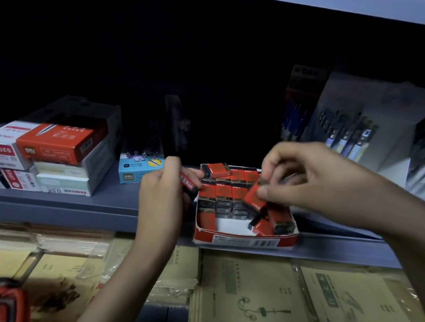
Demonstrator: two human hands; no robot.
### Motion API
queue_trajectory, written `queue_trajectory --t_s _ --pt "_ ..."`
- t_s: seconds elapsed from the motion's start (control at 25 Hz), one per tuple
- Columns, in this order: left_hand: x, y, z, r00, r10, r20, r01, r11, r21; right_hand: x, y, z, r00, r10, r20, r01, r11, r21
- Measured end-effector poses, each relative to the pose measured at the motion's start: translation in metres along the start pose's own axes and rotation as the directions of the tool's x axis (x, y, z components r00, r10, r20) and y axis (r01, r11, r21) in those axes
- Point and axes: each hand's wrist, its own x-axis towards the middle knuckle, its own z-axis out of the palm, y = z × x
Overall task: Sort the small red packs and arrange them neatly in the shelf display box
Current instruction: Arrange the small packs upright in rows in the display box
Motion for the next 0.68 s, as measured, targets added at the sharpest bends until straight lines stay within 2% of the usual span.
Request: queue_trajectory --t_s 0.08,0.16,0.28,0.36,0.48,0.68 --pt "0.0 0.0 0.0 1.0 0.001 0.003 -0.001 1.0 -0.005 0.003 0.001 -0.003 0.997 0.006 -0.081 0.01 0.979 0.203" --pt "0.0 0.0 0.0 1.0 0.0 0.004 0.0 1.0 -0.007 0.004 0.002 -0.003 0.997 0.035 -0.073 -0.014 0.963 0.268" --pt "-0.001 0.0 0.0 1.0 0.008 0.008 -0.008 1.0 0.001 0.008 0.011 0.002 0.996 0.073 -0.056 -0.069 0.995 0.073" --pt "-0.001 0.0 0.0 1.0 0.01 0.001 -0.01 1.0 0.009 0.013 0.016 0.006 0.987 0.104 -0.12 -0.108 0.994 -0.03" --pt "0.0 0.0 0.0 1.0 0.01 -0.006 -0.01 1.0 0.01 0.016 0.019 0.01 0.989 0.06 -0.137 -0.082 0.984 -0.157" --pt "-0.001 -0.001 0.0 1.0 0.019 -0.004 -0.019 1.0 0.006 0.016 0.015 0.008 0.998 0.002 -0.065 -0.017 0.973 -0.229"
